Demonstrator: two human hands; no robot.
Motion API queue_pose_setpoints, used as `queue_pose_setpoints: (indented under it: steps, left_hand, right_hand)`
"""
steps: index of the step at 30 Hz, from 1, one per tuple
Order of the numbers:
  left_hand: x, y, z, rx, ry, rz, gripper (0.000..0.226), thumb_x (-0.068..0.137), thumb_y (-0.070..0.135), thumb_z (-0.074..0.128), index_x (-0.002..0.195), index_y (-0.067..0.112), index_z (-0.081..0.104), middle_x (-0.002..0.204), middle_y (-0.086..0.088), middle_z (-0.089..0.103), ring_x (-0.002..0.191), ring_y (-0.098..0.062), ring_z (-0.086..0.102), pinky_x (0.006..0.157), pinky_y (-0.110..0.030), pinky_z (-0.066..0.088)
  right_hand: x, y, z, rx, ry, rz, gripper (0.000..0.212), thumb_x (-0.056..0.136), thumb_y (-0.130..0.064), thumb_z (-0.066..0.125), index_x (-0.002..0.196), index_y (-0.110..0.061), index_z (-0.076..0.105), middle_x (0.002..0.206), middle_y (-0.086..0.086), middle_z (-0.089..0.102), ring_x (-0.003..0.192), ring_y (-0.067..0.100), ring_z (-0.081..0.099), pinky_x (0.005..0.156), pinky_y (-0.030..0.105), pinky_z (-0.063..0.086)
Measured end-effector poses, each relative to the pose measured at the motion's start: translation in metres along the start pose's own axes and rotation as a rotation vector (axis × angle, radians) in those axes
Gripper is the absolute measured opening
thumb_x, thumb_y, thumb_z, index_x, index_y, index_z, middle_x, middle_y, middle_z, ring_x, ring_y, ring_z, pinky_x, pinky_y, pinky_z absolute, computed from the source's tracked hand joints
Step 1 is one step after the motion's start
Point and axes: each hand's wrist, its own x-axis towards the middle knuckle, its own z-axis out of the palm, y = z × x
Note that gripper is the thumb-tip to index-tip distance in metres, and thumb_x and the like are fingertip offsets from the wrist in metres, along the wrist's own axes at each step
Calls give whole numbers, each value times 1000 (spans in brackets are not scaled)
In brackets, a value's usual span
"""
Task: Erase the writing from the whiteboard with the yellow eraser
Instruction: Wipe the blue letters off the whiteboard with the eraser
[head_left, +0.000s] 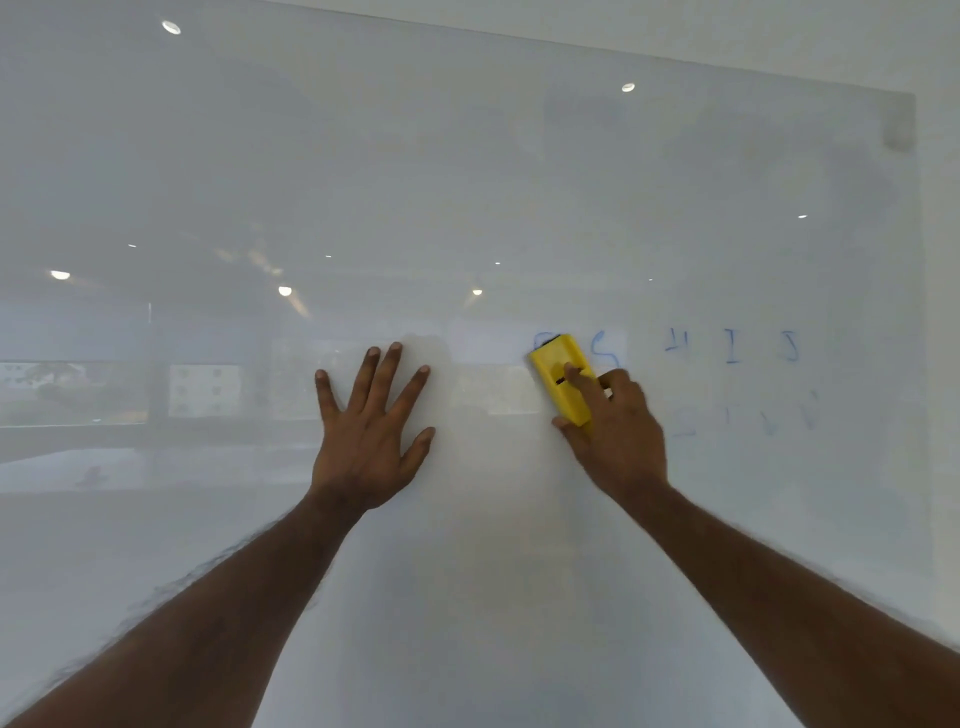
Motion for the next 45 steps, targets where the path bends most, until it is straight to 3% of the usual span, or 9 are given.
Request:
queue_pose_setpoints:
  steps: [6,13,20,26,28,33,35,40,45]
  left_hand:
    - [-4,2,11,1,62,-15,63,101,48,28,159,23,23,169,-9,11,156,-30,10,117,-71,5]
    - [-4,0,15,15,69,-16,63,102,49,28,160,26,19,170,-7,8,157,-28,6,119,-69,0]
    - [-4,0,16,13,67,-19,62,102,48,26,160,26,18,170,-7,8,157,-27,6,118,-69,1]
    - [-5,3,15,-26,47,-46,60,103,44,22,160,28,14,170,-4,5,157,-25,1,119,-69,1]
    - [-6,3,16,-34,47,-51,59,104,43,23,160,27,14,170,-4,4,157,-25,1,118,-70,1]
    - [-6,3,17,-24,51,-57,60,103,42,25,160,26,16,170,-5,7,157,-26,3,118,-70,1]
    - [-6,4,17,-27,46,-58,60,103,42,23,160,27,14,170,-5,5,157,-26,1,118,-70,0]
    - [-6,6,18,-25,41,-63,60,104,42,23,160,25,11,170,-6,3,157,-26,0,118,-70,2]
    - [-6,9,16,-9,47,-61,62,103,42,24,160,19,13,169,-12,3,157,-29,4,118,-71,4]
  right_hand:
    - [-34,-1,11,-93,-83,-417,58,72,-38,79,126,-28,59,101,10,58,79,30,56,49,34,49]
    - [19,2,0,35,62,68,58,81,-42,70,134,-32,50,109,8,50,96,29,50,60,38,51]
    - [-21,-14,12,-56,-96,-529,59,73,-34,78,128,-26,58,102,13,60,80,32,56,52,37,51]
    - [35,5,-2,18,78,27,56,82,-40,69,135,-32,50,109,9,51,94,31,50,60,39,51]
    - [27,-4,2,19,77,-2,56,82,-39,69,134,-31,50,108,10,51,93,32,50,59,39,52]
    - [-8,-4,7,-88,-52,-468,59,74,-36,77,129,-27,58,102,10,59,79,30,54,52,34,47]
    - [8,9,0,-129,-34,-447,58,74,-33,77,128,-28,58,103,11,59,81,32,55,53,35,46]
    - [40,23,-10,-39,80,-29,56,81,-36,70,133,-29,52,107,9,52,91,31,50,57,37,49]
    - [14,8,-4,-51,-4,-241,57,79,-38,73,132,-28,54,106,10,55,87,31,53,54,36,50]
